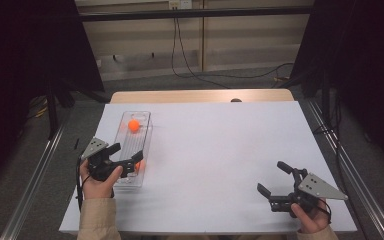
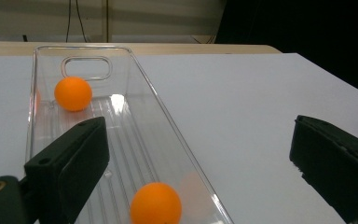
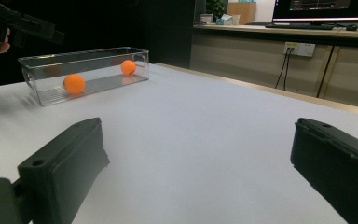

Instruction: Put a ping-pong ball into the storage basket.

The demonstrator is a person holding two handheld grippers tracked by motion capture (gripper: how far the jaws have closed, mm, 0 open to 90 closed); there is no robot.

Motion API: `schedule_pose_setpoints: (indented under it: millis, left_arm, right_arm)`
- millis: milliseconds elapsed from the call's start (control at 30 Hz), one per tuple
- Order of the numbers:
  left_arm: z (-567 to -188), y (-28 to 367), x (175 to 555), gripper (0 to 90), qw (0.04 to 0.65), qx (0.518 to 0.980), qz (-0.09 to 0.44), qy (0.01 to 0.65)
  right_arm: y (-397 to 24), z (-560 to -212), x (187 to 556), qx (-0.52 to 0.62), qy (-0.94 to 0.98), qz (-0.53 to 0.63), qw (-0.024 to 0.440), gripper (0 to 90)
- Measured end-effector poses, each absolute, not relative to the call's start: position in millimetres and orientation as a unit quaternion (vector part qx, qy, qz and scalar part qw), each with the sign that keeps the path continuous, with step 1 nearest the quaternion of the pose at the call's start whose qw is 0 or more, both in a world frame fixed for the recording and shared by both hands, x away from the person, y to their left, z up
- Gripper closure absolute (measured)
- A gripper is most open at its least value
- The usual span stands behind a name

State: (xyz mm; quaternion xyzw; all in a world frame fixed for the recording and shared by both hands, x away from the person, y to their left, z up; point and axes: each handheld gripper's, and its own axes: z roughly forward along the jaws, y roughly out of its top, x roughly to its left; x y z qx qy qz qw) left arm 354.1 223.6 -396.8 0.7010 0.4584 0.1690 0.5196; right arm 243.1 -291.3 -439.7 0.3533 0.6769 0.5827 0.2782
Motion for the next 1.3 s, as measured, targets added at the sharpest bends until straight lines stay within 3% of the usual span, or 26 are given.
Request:
schedule_pose_setpoints:
  millis: [1300]
  left_arm:
    - [-416.0, 223.2, 329.5, 2.9, 0.562, 0.690, 0.175, 0.422]
  right_arm:
    - [-291.1, -439.4, 242.5, 0.353, 0.677, 0.583, 0.278, 2.2]
